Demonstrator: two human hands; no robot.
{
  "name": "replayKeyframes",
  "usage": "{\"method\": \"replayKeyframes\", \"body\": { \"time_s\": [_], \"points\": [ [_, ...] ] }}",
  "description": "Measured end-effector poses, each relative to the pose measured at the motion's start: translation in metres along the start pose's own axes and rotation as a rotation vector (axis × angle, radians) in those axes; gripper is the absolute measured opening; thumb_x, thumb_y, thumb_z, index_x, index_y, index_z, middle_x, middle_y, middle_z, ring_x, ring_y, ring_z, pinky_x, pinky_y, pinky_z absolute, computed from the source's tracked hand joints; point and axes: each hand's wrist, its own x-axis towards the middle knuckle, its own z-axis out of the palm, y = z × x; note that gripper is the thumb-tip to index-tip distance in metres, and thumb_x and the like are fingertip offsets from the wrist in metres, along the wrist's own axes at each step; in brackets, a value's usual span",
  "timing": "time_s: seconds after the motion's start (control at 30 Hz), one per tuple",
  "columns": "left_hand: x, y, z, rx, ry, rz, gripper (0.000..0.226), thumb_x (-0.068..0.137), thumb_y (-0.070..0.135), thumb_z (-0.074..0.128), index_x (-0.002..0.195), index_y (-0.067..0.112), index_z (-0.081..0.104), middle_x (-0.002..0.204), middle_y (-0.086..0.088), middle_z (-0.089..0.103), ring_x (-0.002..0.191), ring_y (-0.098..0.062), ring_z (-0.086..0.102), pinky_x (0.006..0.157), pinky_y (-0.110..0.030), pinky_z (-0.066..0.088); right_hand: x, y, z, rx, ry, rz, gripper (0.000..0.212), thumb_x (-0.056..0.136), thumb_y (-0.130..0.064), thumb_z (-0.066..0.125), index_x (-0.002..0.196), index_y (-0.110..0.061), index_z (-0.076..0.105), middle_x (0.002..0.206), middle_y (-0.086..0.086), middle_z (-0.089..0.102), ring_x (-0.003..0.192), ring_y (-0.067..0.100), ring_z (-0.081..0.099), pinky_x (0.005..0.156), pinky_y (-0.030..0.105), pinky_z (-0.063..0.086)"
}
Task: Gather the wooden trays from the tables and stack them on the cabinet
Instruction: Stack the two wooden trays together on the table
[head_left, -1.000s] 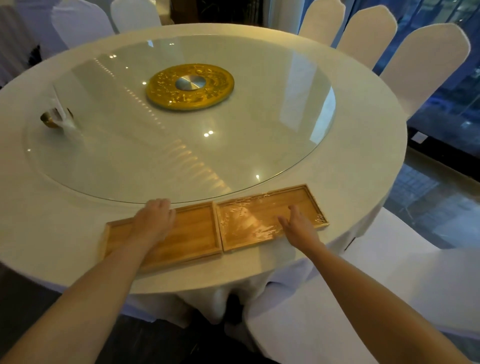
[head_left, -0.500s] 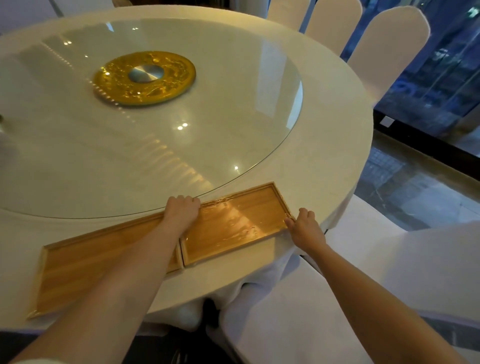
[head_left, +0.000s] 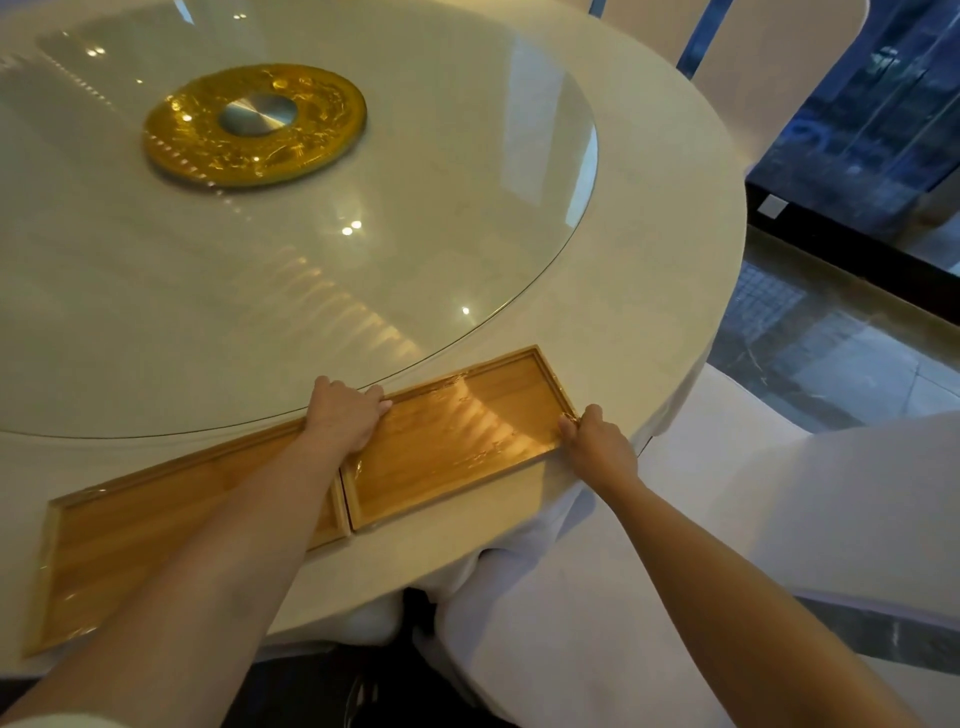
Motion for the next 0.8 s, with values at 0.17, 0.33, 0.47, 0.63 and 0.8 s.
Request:
{"method": "replayKeyframes", "body": {
  "time_s": [0.17, 0.33, 0.47, 0.63, 0.8],
  "points": [
    [0.002, 0.005, 0.001, -0.084, 0.026, 0.003, 0.039, 0.099, 0.038, 0.018, 0.12, 0.022, 0.046, 0.113, -0.009, 0.066, 0.106, -0.028, 0.054, 0.087, -0.039, 0.036, 0.001, 0.005, 0.003, 0.066, 0.061, 0.007, 0.03, 0.096, -0.037, 0.036, 0.094, -0.007, 0.039, 0.096, 0.017, 0.062, 0.076, 0.028, 0.051, 0.065, 0.035, 0.038],
    [0.0, 0.019, 0.001, -0.224, 0.078, 0.079, 0.04, 0.1, 0.037, 0.021, 0.119, 0.018, 0.05, 0.116, -0.011, 0.062, 0.108, -0.029, 0.054, 0.087, -0.04, 0.04, -0.001, 0.019, -0.004, 0.15, 0.129, 0.046, 0.037, 0.096, -0.038, 0.037, 0.106, -0.004, 0.046, 0.091, 0.011, 0.056, 0.086, 0.029, 0.058, 0.072, 0.041, 0.049],
    [-0.001, 0.026, 0.001, -0.277, 0.138, 0.152, 0.036, 0.099, 0.036, 0.025, 0.109, 0.015, 0.053, 0.105, -0.01, 0.064, 0.096, -0.028, 0.059, 0.072, -0.036, 0.04, -0.004, 0.029, -0.009, 0.177, 0.168, 0.038, 0.034, 0.096, -0.037, 0.037, 0.104, -0.005, 0.046, 0.089, 0.01, 0.056, 0.081, 0.025, 0.057, 0.071, 0.039, 0.049],
    [-0.003, 0.024, -0.001, -0.427, 0.142, 0.133, 0.031, 0.099, 0.036, 0.028, 0.101, 0.014, 0.05, 0.096, -0.013, 0.067, 0.087, -0.031, 0.061, 0.061, -0.032, 0.035, -0.006, 0.029, -0.015, 0.247, 0.17, 0.038, 0.032, 0.096, -0.034, 0.039, 0.105, -0.004, 0.046, 0.087, 0.009, 0.053, 0.079, 0.023, 0.053, 0.071, 0.039, 0.047],
    [-0.013, 0.005, -0.02, -0.45, 0.218, 0.079, 0.032, 0.098, 0.037, 0.03, 0.1, 0.013, 0.051, 0.095, -0.016, 0.068, 0.085, -0.033, 0.062, 0.06, -0.032, 0.036, -0.009, 0.015, -0.024, 0.271, 0.203, -0.019, 0.034, 0.096, -0.035, 0.04, 0.103, -0.002, 0.047, 0.092, 0.015, 0.058, 0.077, 0.023, 0.049, 0.067, 0.036, 0.041]
  ]
}}
